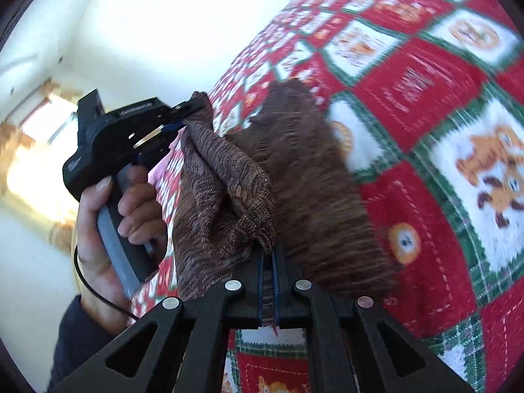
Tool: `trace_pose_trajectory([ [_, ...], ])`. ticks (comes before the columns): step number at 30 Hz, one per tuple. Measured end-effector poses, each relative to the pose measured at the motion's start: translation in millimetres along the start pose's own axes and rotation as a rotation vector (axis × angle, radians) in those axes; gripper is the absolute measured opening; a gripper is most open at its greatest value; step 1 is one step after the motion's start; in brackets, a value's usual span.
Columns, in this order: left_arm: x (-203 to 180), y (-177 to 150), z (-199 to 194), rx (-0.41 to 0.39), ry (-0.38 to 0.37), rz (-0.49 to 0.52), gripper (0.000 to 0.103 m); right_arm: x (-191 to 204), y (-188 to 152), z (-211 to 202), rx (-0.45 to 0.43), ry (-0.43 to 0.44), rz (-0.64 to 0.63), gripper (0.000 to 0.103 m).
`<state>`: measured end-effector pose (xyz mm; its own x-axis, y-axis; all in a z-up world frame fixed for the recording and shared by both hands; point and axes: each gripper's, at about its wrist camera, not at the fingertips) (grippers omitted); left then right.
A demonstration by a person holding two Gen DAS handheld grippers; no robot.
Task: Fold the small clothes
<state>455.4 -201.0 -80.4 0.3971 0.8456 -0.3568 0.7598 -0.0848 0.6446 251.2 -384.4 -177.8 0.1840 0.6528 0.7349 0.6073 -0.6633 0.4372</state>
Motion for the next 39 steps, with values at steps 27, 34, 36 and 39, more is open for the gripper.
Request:
trace_pose_trajectory([
  [27,-72,-26,44,0.107,0.021,0.185,0.018,-16,-12,-34,-0.083,-0.037,0.059,0.004],
  [34,-56,-59,-28,-0.039,0.162,0.313,0.061,-19,-8,-37,-0.122,-0.046,0.071,0.005],
  [36,-44,-74,-39,-0.058,0.238,0.345,0.064,-21,-5,-44,-0.168,-0.077,0.078,0.01],
  [39,-17,-103,-55,-0.089,0.333,0.361,0.073,-16,1,-62,-0.267,-0.113,0.043,0.047],
])
Point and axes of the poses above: each gripper's, at about its wrist camera, not at the fingertips, and z roughly the way its jaws point, x to its left, y to its top, and after that the axes turned 2 degrees about x, right-handed
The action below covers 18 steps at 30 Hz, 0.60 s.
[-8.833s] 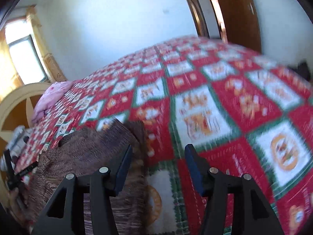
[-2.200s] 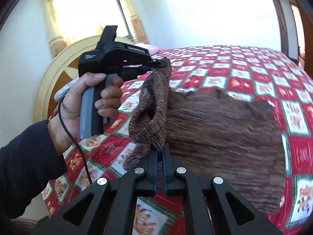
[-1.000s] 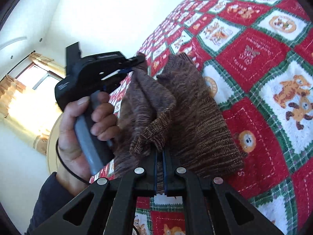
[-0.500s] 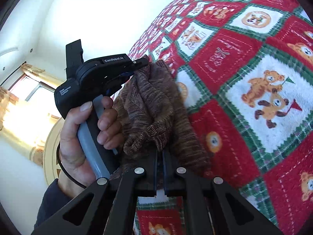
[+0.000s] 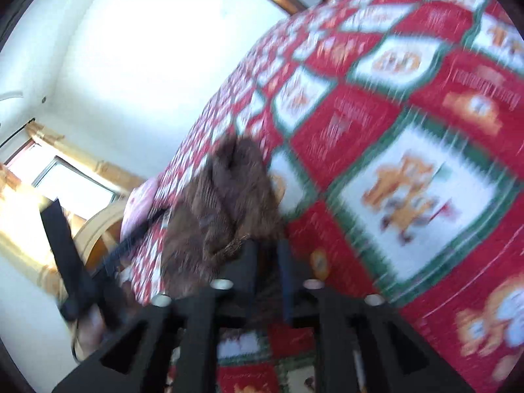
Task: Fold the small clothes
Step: 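Lay the folded sweater down and open both tools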
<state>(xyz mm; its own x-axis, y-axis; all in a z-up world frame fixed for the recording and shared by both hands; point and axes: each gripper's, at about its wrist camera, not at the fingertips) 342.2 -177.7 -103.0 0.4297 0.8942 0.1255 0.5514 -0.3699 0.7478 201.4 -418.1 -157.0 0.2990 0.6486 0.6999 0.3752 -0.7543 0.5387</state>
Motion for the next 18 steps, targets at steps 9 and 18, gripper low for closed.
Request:
trace_pose_trajectory([
  [9,17,-65,7,0.036,-0.086,-0.085,0.081,66,12,29,0.132,0.05,-0.315,0.055],
  [18,12,-74,0,-0.008,-0.102,-0.069,0.097,37,2,53,0.326,-0.074,-0.335,0.006],
])
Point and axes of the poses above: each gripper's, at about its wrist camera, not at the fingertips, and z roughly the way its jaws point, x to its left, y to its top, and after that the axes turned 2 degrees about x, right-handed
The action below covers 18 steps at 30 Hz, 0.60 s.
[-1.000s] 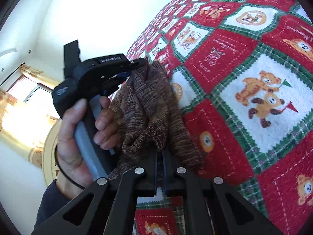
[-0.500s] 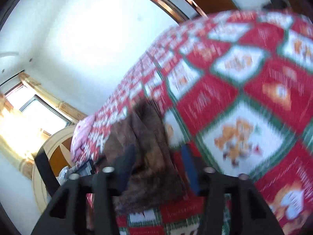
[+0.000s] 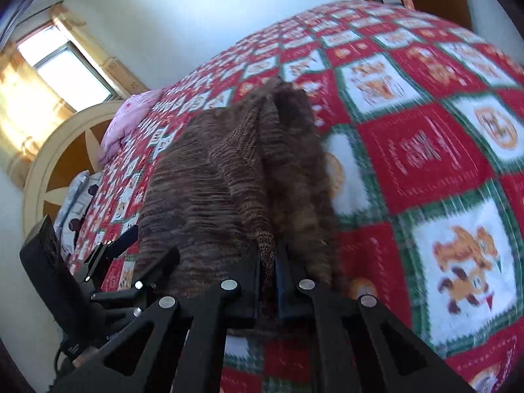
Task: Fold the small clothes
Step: 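Lay the folded sweater down and open both tools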
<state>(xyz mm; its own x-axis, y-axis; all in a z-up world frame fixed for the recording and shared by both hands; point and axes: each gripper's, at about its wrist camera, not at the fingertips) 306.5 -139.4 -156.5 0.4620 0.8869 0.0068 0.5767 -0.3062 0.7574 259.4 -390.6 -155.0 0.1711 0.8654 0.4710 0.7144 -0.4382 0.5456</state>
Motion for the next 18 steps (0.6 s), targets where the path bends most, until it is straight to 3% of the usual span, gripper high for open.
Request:
trace_pose_trajectory([
  [3,0,-1,5,0.021,-0.015,0.002,0.099,-12,2,-13,-0.027,-0.044,0.008,0.006],
  [7,-4,-1,6,0.029,-0.012,0.016,0.1,-24,4,-15,-0.004,-0.01,0.05,0.008],
  [8,-4,-2,6,0.028,-0.014,0.016,0.1,-23,7,-20,-0.01,-0.008,0.061,0.016],
  [9,-3,-2,6,0.026,-0.016,0.013,0.1,-22,11,-22,-0.02,-0.021,0.062,0.041],
  [11,-1,-2,6,0.021,-0.028,0.004,0.1,-17,23,-33,-0.075,0.005,0.06,0.06],
  [14,3,-3,5,0.019,-0.051,-0.02,0.1,-2,49,-30,-0.102,-0.003,0.016,0.06],
  [18,15,-4,8,0.027,-0.092,-0.086,0.101,13,77,2,-0.042,-0.002,-0.031,0.06],
])
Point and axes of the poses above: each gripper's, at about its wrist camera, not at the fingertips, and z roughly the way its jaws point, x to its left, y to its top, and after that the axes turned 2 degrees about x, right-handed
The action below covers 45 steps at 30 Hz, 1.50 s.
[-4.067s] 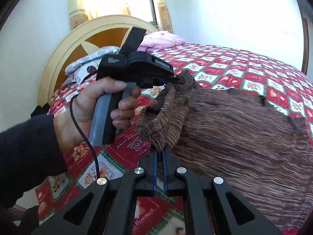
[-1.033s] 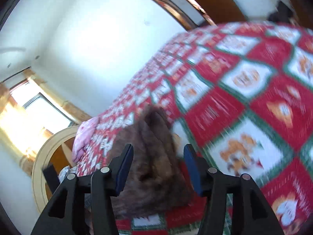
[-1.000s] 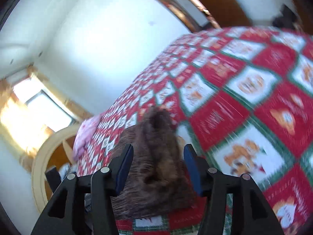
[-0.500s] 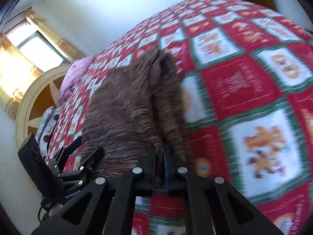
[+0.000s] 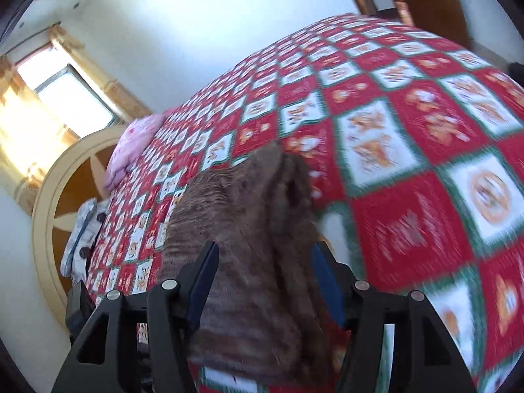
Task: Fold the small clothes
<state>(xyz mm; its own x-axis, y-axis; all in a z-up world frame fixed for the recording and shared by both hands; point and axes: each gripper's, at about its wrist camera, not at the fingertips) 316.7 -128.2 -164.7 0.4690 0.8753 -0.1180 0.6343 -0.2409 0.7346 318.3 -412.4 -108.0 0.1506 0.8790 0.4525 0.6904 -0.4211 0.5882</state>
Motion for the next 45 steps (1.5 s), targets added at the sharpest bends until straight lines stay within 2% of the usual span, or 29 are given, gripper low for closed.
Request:
trace_pose_trajectory([
  [2,4,1,3,0.012,-0.008,-0.027,0.103,-1,6,27,0.072,0.001,0.004,0.06],
  [3,5,0,3,0.015,-0.016,-0.033,0.103,-3,5,41,0.107,-0.002,0.008,0.042],
  [4,5,0,4,0.018,-0.022,-0.037,0.103,-4,4,45,0.102,-0.025,0.008,0.021],
  [5,5,1,4,0.021,-0.023,-0.038,0.103,-6,4,46,0.097,-0.028,0.007,0.012],
  [9,0,-1,3,0.007,-0.025,-0.008,0.103,-12,-3,17,-0.011,-0.082,-0.022,0.011],
  [11,-2,-1,4,0.008,-0.031,0.009,0.103,-23,-6,14,-0.03,-0.103,-0.024,0.009],
  [14,-2,0,8,0.027,-0.027,0.012,0.103,-37,-7,27,0.0,-0.164,-0.044,0.01],
  [16,-2,0,7,0.024,-0.02,0.012,0.103,-39,-7,17,-0.02,-0.177,-0.035,0.026],
  [17,-2,0,7,0.021,-0.019,0.012,0.103,-36,-9,4,-0.064,-0.154,-0.029,0.04],
  [18,-2,0,6,0.018,-0.02,0.011,0.103,-28,-11,-10,-0.111,-0.112,-0.04,0.041],
  [20,-2,0,6,0.017,-0.024,0.012,0.103,-5,-17,-29,-0.148,-0.032,-0.112,0.041],
  [22,-2,0,6,0.016,-0.037,0.012,0.103,19,-26,-28,-0.098,0.042,-0.206,0.041],
  [23,-2,0,5,0.013,-0.05,0.014,0.103,28,-32,-18,-0.025,0.076,-0.247,0.041],
  [25,-1,-1,1,0.002,-0.077,0.013,0.103,31,-40,-4,0.047,0.061,-0.274,0.041],
  [27,2,-2,-2,-0.015,-0.076,-0.002,0.103,17,-50,15,0.144,-0.05,-0.26,0.041],
  [28,2,-2,-2,-0.019,-0.066,-0.012,0.103,8,-54,18,0.163,-0.03,-0.237,0.041],
  [30,1,-3,-3,-0.021,-0.053,-0.014,0.103,-7,-55,11,0.15,0.024,-0.207,0.037],
  [33,-5,-2,1,-0.008,-0.04,0.016,0.103,-11,-54,5,0.168,0.024,-0.192,0.036],
  [36,-3,-1,3,0.003,-0.04,0.017,0.103,6,-43,-11,0.076,-0.02,-0.228,0.038],
  [38,-2,-2,3,0.005,-0.042,0.008,0.103,21,-35,-12,0.031,0.002,-0.251,0.041],
  [40,-2,-1,4,0.013,-0.033,0.012,0.103,32,-28,-2,0.028,-0.004,-0.27,0.041],
  [43,-4,-1,5,0.018,-0.017,0.022,0.103,29,-24,38,0.111,-0.075,-0.273,0.041],
  [45,-5,-1,6,0.021,-0.006,0.026,0.103,19,-25,43,0.095,-0.04,-0.267,0.041],
])
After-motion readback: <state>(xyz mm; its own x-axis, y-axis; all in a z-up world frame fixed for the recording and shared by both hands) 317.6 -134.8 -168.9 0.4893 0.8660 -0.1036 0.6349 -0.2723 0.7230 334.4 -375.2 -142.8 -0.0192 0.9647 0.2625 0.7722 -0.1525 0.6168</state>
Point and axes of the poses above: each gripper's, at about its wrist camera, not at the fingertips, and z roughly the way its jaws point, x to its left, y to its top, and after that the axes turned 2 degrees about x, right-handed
